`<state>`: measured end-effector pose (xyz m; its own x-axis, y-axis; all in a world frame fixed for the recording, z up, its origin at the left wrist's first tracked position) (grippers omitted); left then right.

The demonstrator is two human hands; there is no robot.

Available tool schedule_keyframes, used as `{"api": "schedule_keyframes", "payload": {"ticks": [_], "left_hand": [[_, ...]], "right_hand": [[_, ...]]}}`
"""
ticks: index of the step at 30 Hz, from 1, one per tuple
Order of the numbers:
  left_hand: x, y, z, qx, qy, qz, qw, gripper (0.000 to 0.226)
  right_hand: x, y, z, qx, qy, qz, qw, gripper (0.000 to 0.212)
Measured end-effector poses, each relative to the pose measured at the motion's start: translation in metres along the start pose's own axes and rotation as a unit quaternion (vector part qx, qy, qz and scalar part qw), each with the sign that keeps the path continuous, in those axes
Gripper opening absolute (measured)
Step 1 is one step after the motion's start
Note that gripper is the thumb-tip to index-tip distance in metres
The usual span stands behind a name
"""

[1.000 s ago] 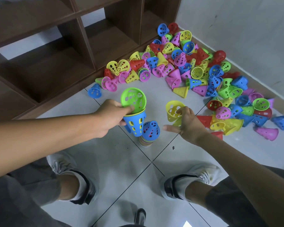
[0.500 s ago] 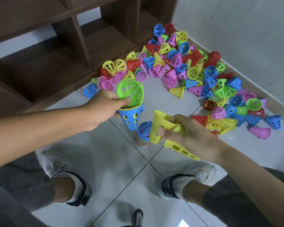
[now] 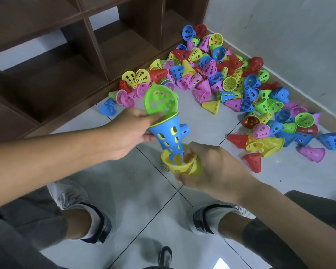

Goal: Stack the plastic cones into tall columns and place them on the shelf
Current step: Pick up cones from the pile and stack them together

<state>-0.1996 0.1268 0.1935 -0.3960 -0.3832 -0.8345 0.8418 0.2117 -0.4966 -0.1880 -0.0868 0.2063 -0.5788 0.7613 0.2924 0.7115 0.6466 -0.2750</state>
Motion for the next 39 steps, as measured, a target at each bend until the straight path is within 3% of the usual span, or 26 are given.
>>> {"api": "schedule_keyframes", "payload": {"ticks": [6, 10, 13, 17, 21, 26, 30, 35, 39], "left_hand": [[0.008, -0.01, 0.005, 0.004, 0.006, 0.01, 1.0, 0.031], [0.011, -0.016, 0.008, -0.013, 0.032, 0.035, 0.999, 0.029], [0.007, -0.021, 0.011, -0.025, 0.085, 0.097, 0.991, 0.028], [0.0, -0.025, 0.012, -0.051, 0.109, 0.173, 0.978, 0.035], [-0.005, -0.019, 0.01, -0.044, 0.037, 0.189, 0.98, 0.027], [-0.008, -0.014, 0.005, -0.039, 0.049, 0.194, 0.979, 0.017], [-0.012, -0.008, -0.003, -0.046, 0.046, 0.181, 0.981, 0.018], [-0.008, -0.005, -0.008, -0.053, 0.055, 0.17, 0.982, 0.019], [-0.002, -0.003, -0.012, -0.043, 0.08, 0.165, 0.982, 0.031]], "right_hand": [[0.007, 0.0, 0.002, -0.113, 0.015, 0.003, 0.993, 0.05], [0.011, 0.002, 0.007, -0.136, 0.059, 0.025, 0.989, 0.064], [0.013, 0.004, 0.007, -0.135, 0.105, 0.044, 0.984, 0.075], [0.009, 0.007, 0.004, -0.111, 0.179, 0.075, 0.975, 0.055], [0.005, 0.007, 0.005, -0.088, 0.245, 0.094, 0.961, 0.048], [0.0, 0.005, 0.015, -0.005, 0.296, 0.111, 0.949, 0.045], [0.001, -0.001, 0.029, 0.096, 0.397, 0.133, 0.903, 0.049], [-0.001, -0.007, 0.044, 0.142, 0.541, 0.218, 0.8, 0.077], [-0.004, -0.004, 0.044, 0.133, 0.557, 0.224, 0.789, 0.054]]}}
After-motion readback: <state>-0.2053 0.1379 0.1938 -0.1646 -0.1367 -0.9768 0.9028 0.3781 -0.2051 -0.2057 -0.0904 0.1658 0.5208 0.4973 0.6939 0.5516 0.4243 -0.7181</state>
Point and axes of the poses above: each hand's wrist, its own y-axis towards the middle knuckle, its own z-axis out of the palm, x = y × z, the point moved 2 cm from there along y, towards the middle knuckle, and after that the axes turned 14 degrees about -y, right-handed, at the moved point
